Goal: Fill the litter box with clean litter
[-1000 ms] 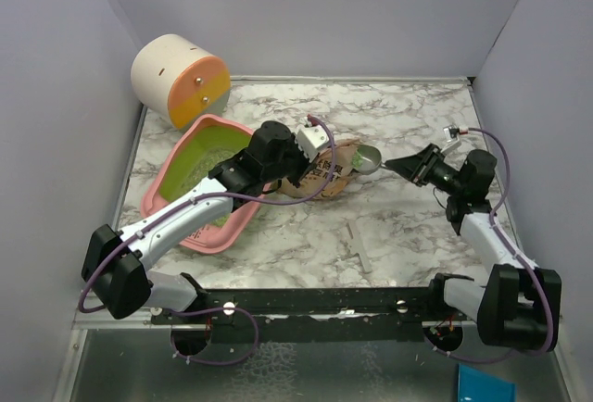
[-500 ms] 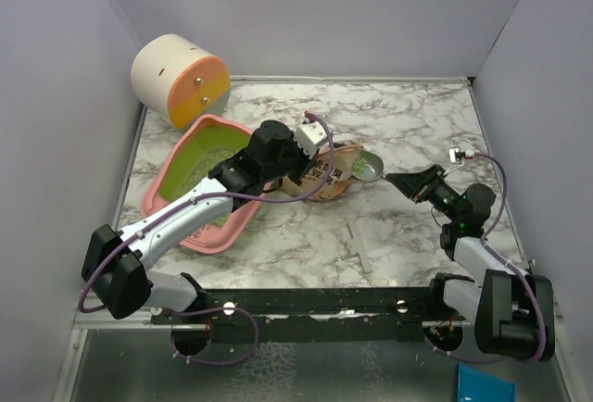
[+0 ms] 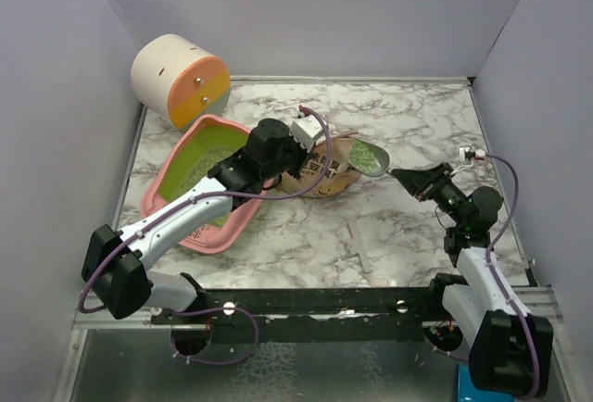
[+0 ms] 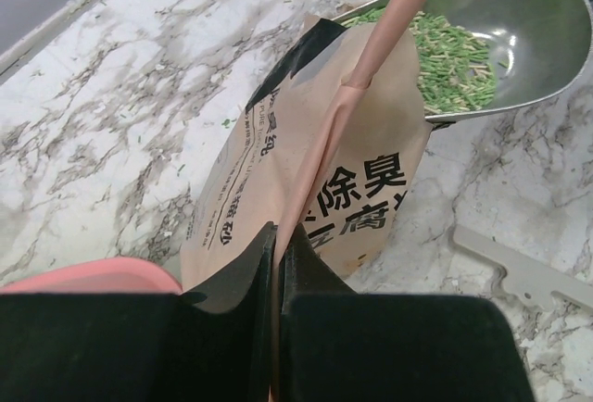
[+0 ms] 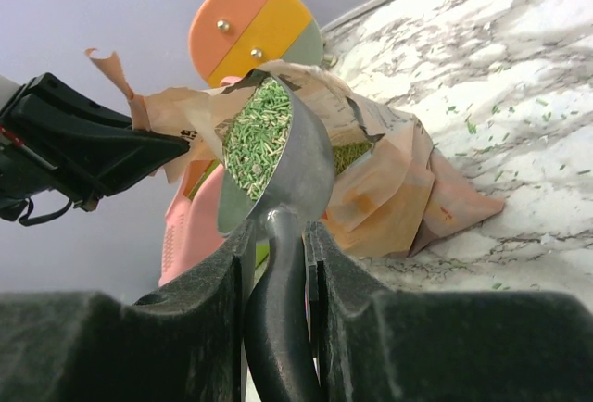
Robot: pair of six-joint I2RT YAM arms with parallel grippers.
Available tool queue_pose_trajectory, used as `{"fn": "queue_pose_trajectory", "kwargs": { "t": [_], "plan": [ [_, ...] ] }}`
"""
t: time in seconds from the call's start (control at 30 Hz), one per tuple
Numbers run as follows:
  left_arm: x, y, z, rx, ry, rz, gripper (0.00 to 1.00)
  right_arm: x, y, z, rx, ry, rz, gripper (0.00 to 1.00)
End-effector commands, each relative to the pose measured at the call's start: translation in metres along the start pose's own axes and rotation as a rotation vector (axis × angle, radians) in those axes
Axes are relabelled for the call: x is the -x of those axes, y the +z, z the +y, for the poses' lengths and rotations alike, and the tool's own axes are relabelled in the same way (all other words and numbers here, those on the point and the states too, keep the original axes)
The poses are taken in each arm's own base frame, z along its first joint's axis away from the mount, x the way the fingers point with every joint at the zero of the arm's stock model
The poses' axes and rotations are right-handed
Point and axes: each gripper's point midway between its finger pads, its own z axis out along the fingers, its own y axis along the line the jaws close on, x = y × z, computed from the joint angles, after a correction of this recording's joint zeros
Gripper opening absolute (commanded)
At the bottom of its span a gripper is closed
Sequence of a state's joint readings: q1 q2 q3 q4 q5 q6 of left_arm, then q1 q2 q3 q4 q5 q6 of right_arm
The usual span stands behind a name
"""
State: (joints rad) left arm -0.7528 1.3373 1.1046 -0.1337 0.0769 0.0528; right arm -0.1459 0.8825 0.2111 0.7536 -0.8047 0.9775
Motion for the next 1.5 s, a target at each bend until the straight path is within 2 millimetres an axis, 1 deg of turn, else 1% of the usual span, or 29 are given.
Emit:
{"fn": "queue_pose_trajectory", "kwargs": {
  "t": [0.0, 0.17, 0.33, 0.5, 0.67, 0.87, 0.97, 1.1, 1.17, 1.27, 1.33, 1.37, 1.4, 1.47],
  "plan": [
    [0.058, -0.003, 0.014, 0.072, -0.031, -0.174, 0.00, 0.020, -0.001, 0.001, -0.095, -0.065, -0.029, 0.01],
    [0.066, -0.002, 0.013, 0.065, -0.053, -0.197, 0.00, 0.023, -0.004, -0.005, -0.169, -0.046, -0.025, 0.01],
    [0.071, -0.008, 0.012, 0.065, -0.066, -0.217, 0.00, 0.028, -0.007, -0.018, -0.267, -0.020, -0.043, 0.01],
    [0.070, -0.015, 0.016, 0.087, -0.068, -0.224, 0.01, 0.035, -0.009, -0.023, -0.322, 0.014, -0.076, 0.01],
    [0.068, -0.015, 0.018, 0.105, -0.067, -0.215, 0.02, 0.049, -0.008, -0.014, -0.329, 0.019, -0.101, 0.01],
    [0.059, -0.010, 0.021, 0.119, -0.071, -0.186, 0.03, 0.071, 0.000, 0.009, -0.295, -0.011, -0.107, 0.01],
    [0.059, -0.011, 0.021, 0.121, -0.075, -0.188, 0.05, 0.086, 0.003, 0.020, -0.286, -0.037, -0.127, 0.01],
    [0.062, -0.016, 0.021, 0.121, -0.078, -0.201, 0.10, 0.099, 0.011, 0.029, -0.262, -0.056, -0.125, 0.01],
    [0.062, -0.020, 0.019, 0.117, -0.079, -0.206, 0.15, 0.105, 0.017, 0.033, -0.242, -0.057, -0.115, 0.01],
    [0.063, -0.031, 0.018, 0.113, -0.078, -0.216, 0.26, 0.115, 0.028, 0.041, -0.195, -0.069, -0.093, 0.01],
    [0.063, -0.041, 0.016, 0.108, -0.070, -0.217, 0.31, 0.121, 0.036, 0.044, -0.166, -0.084, -0.075, 0.01],
    [0.063, -0.046, 0.017, 0.110, -0.068, -0.214, 0.35, 0.124, 0.040, 0.046, -0.150, -0.093, -0.067, 0.01],
    [0.063, -0.050, 0.016, 0.111, -0.068, -0.210, 0.38, 0.127, 0.044, 0.048, -0.136, -0.100, -0.059, 0.01],
    [0.062, -0.060, 0.016, 0.112, -0.063, -0.203, 0.40, 0.131, 0.051, 0.050, -0.113, -0.103, -0.038, 0.01]
  ]
}}
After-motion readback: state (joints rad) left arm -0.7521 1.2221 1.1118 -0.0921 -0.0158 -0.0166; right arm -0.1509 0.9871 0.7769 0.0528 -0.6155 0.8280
